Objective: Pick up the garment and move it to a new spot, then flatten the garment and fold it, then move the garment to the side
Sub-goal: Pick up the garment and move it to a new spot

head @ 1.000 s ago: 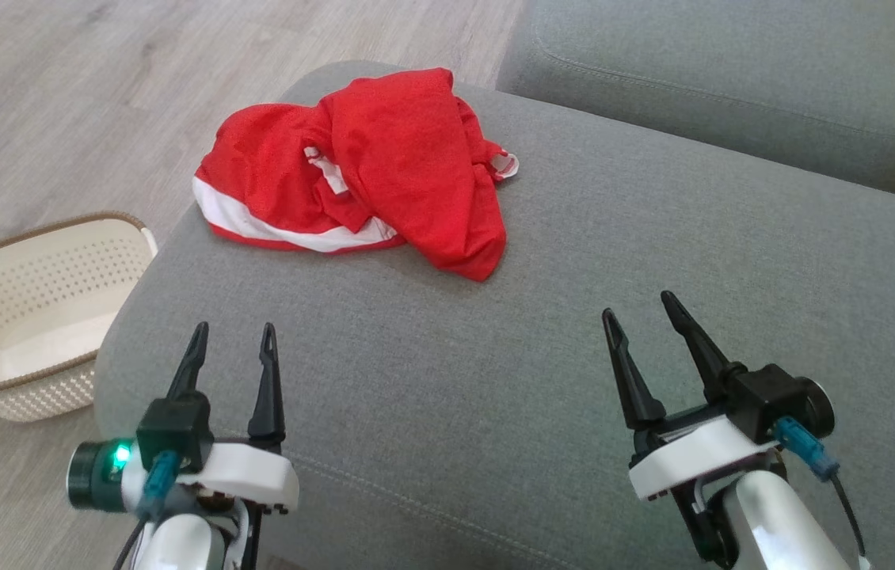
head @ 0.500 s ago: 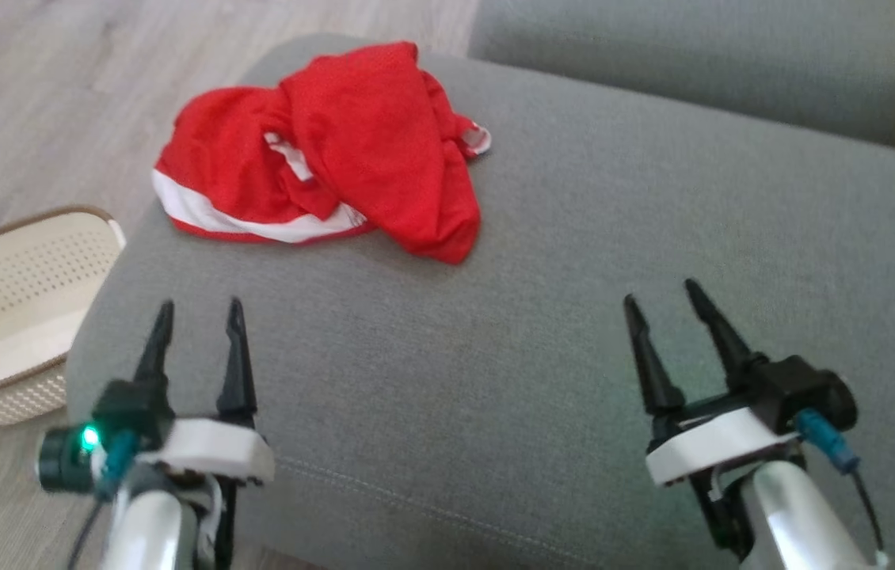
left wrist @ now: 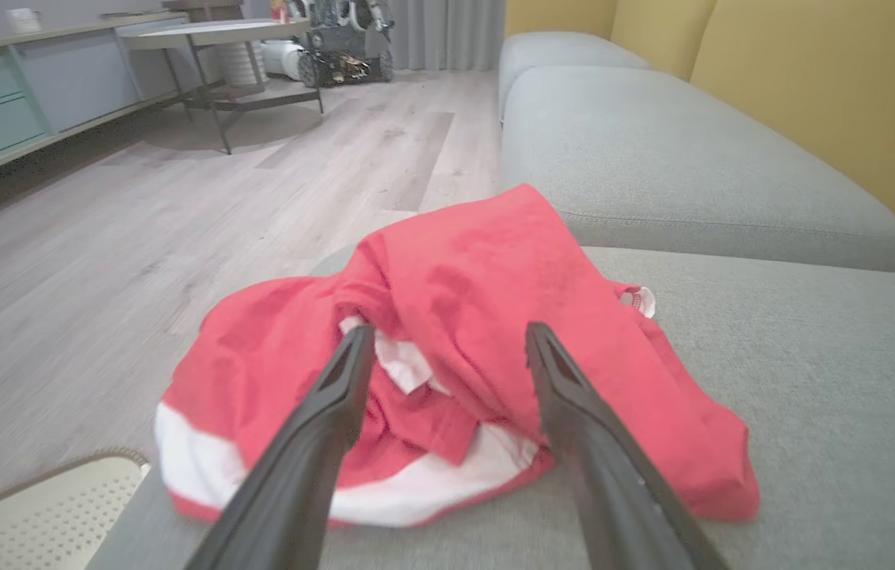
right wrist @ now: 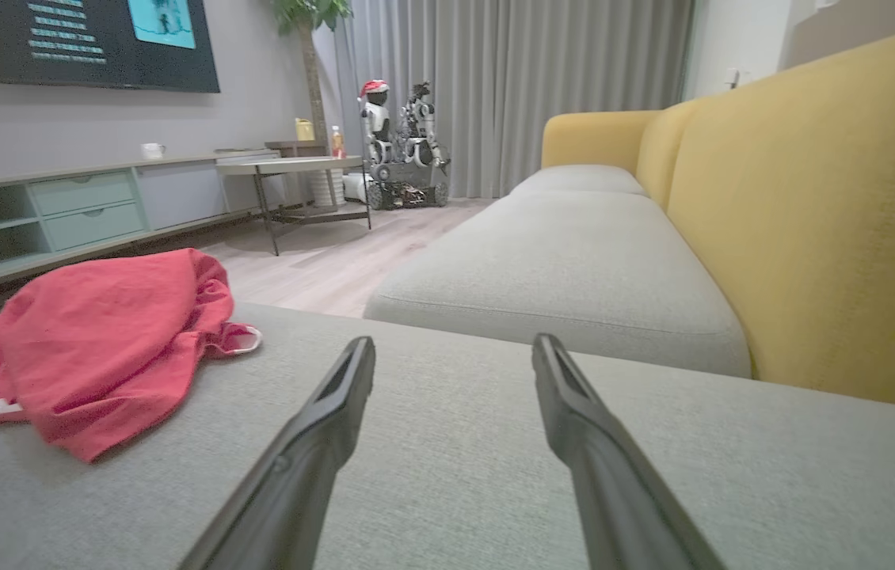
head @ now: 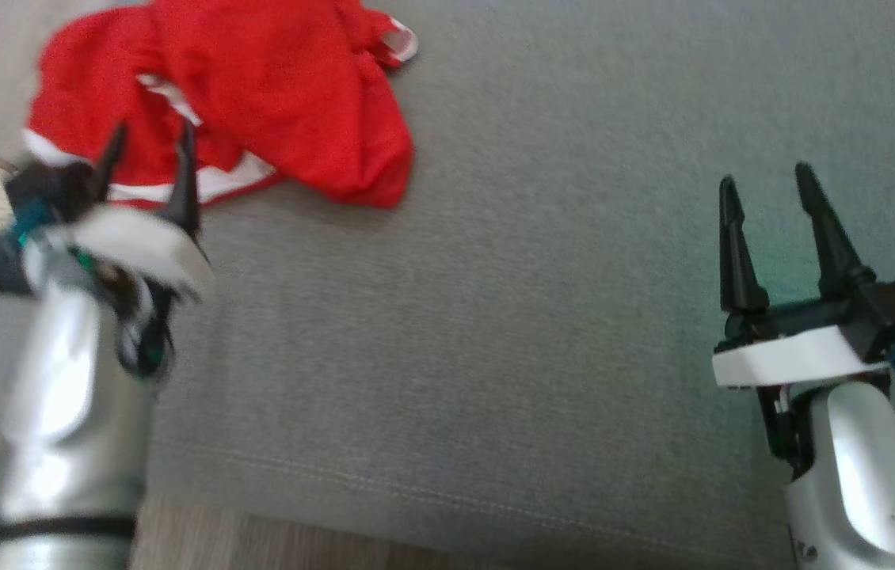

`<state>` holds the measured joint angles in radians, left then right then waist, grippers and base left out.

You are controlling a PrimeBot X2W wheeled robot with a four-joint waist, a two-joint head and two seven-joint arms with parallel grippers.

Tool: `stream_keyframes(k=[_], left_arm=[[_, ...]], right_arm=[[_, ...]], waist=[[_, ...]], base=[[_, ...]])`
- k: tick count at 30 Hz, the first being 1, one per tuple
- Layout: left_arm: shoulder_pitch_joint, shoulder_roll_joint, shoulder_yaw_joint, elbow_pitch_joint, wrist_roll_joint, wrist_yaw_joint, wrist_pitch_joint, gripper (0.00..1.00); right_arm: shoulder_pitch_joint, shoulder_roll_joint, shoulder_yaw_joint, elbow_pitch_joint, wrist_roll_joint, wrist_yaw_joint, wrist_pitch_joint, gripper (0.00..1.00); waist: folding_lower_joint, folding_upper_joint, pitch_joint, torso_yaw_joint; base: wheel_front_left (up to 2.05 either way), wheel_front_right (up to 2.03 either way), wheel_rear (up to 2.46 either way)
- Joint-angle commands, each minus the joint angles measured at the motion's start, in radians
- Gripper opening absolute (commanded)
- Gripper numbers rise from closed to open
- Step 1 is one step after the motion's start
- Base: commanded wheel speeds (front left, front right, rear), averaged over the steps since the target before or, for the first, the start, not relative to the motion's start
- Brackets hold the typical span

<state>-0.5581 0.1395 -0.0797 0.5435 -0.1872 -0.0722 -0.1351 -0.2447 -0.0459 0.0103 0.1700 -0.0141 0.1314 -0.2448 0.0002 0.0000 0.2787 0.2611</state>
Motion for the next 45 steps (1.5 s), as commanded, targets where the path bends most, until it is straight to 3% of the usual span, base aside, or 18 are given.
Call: stream_keyframes(k=[1, 9, 17, 18, 19, 26, 34, 39, 45], left_arm=[[-0.072, 0.053, 0.038, -0.008, -0.008, -0.008, 0.015, 1.00], [-0.301, 0.132, 0.020, 0.192, -0.011, -0.033, 0.130, 1.00], [-0.405, 0.181, -0.015, 0.352, 0.013, -0.037, 0.203, 1.00], [-0.413, 0.184, -0.017, 0.370, 0.014, -0.034, 0.208, 0.55], [-0.420, 0.186, -0.018, 0.387, 0.014, -0.032, 0.210, 0.00], [-0.445, 0.194, -0.018, 0.457, 0.006, -0.020, 0.148, 0.00], [-0.449, 0.185, 0.002, 0.436, -0.026, -0.015, -0.052, 0.00], [-0.413, 0.170, 0.023, 0.350, -0.061, -0.025, -0.111, 0.00], [-0.332, 0.155, 0.055, 0.150, -0.098, -0.030, -0.125, 0.00]], right_arm=[[-0.034, -0.004, 0.022, -0.043, -0.008, -0.001, 0.004, 1.00], [-0.060, -0.004, 0.043, -0.079, -0.002, -0.001, 0.010, 1.00], [-0.076, -0.004, 0.047, -0.074, 0.011, -0.001, 0.002, 1.00], [-0.077, -0.004, 0.046, -0.072, 0.012, -0.001, 0.000, 1.00], [-0.077, -0.004, 0.044, -0.071, 0.014, -0.001, -0.001, 1.00], [-0.077, -0.004, 0.038, -0.052, 0.023, -0.001, -0.009, 1.00], [-0.064, -0.004, 0.046, -0.014, 0.044, -0.001, -0.015, 1.00], [-0.046, -0.004, 0.053, 0.008, 0.062, -0.001, -0.016, 1.00], [-0.026, -0.004, 0.064, 0.018, 0.090, -0.001, -0.017, 1.00]], waist=[[-0.0002, 0.0000, 0.061, -0.054], [-0.0002, 0.0000, 0.141, -0.130], [-0.0002, 0.0000, 0.176, -0.178], [-0.0002, 0.0000, 0.177, -0.181], [-0.0002, 0.0000, 0.178, -0.184], [-0.0002, 0.0000, 0.155, -0.185], [-0.0002, 0.0000, 0.064, -0.160], [-0.0002, 0.0000, -0.003, -0.150], [-0.0002, 0.0000, -0.071, -0.152]], base=[[0.00, 0.00, 0.00], [0.00, 0.00, 0.00], [0.00, 0.00, 0.00], [0.00, 0.00, 0.00], [0.00, 0.00, 0.00], [0.00, 0.00, 0.00], [0.00, 0.00, 0.00], [0.00, 0.00, 0.00], [0.00, 0.00, 0.00]])
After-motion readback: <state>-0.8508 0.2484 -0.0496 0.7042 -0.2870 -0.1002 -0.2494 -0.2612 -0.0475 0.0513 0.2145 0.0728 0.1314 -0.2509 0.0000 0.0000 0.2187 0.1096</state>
